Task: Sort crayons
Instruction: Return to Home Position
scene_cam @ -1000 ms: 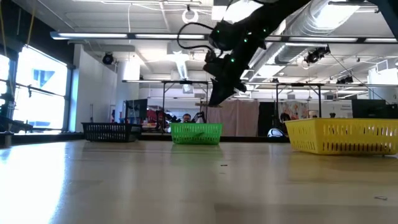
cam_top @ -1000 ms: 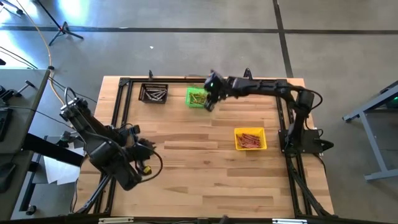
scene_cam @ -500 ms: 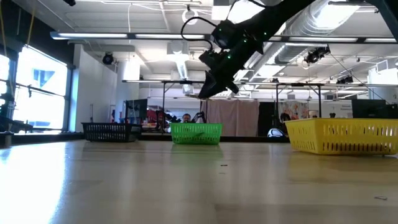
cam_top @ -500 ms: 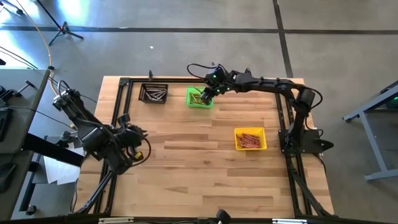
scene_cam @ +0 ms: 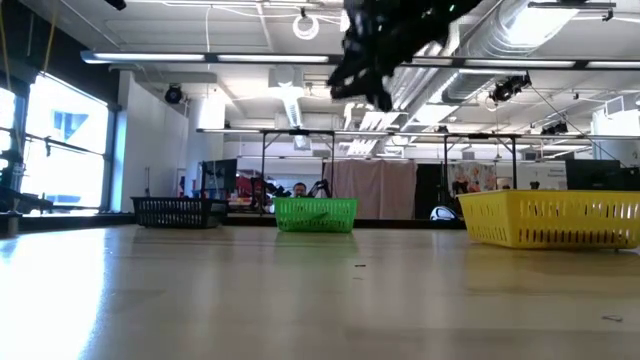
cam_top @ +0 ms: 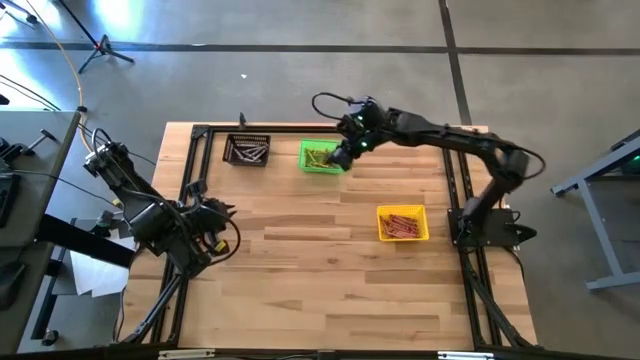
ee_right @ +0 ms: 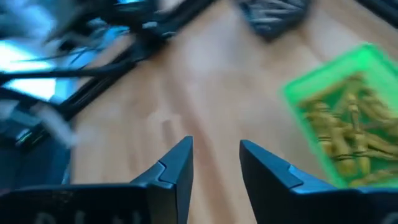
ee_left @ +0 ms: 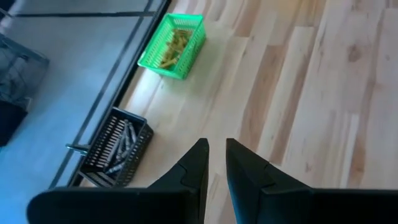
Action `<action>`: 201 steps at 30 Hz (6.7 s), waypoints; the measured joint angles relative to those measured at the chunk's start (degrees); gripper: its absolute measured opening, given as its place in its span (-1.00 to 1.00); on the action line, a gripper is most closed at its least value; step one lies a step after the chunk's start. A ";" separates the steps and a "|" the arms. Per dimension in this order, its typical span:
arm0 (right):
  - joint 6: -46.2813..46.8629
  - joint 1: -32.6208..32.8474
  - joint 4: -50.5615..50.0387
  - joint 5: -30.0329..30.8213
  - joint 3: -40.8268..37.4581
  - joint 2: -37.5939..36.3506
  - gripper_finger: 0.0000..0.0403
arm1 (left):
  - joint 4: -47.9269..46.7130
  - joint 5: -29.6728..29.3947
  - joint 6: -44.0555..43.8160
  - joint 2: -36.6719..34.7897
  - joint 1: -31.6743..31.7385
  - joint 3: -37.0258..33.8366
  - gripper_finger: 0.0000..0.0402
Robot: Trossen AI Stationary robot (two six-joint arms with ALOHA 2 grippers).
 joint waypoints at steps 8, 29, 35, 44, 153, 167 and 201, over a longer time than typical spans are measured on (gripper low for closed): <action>-7.53 10.61 -9.39 1.33 0.02 -13.37 -0.47 | 0.01 -4.76 -2.22 -0.59 0.00 -3.10 -0.78; 10.83 30.03 16.79 26.72 -41.87 -46.54 -0.48 | 8.69 -11.67 -5.97 -5.81 3.63 -10.27 -0.78; 11.79 29.40 30.75 30.39 -53.54 -54.31 -0.48 | 9.43 -11.76 -5.97 -5.84 6.21 -10.27 -0.78; 11.90 29.40 34.34 37.05 -63.72 -63.48 -0.48 | 14.39 -11.93 -5.95 -5.81 9.75 -10.27 -0.78; 21.01 29.40 22.18 53.29 -77.68 -84.30 -0.48 | 84.43 8.51 26.03 -19.20 15.68 -53.19 -0.78; 21.49 29.41 22.14 53.27 -77.66 -84.30 -0.48 | 85.16 8.03 18.51 -39.38 15.69 -68.47 -0.78; 21.49 29.42 22.14 53.27 -77.64 -84.30 -0.48 | 85.32 6.86 22.67 -65.40 20.25 -69.51 -0.78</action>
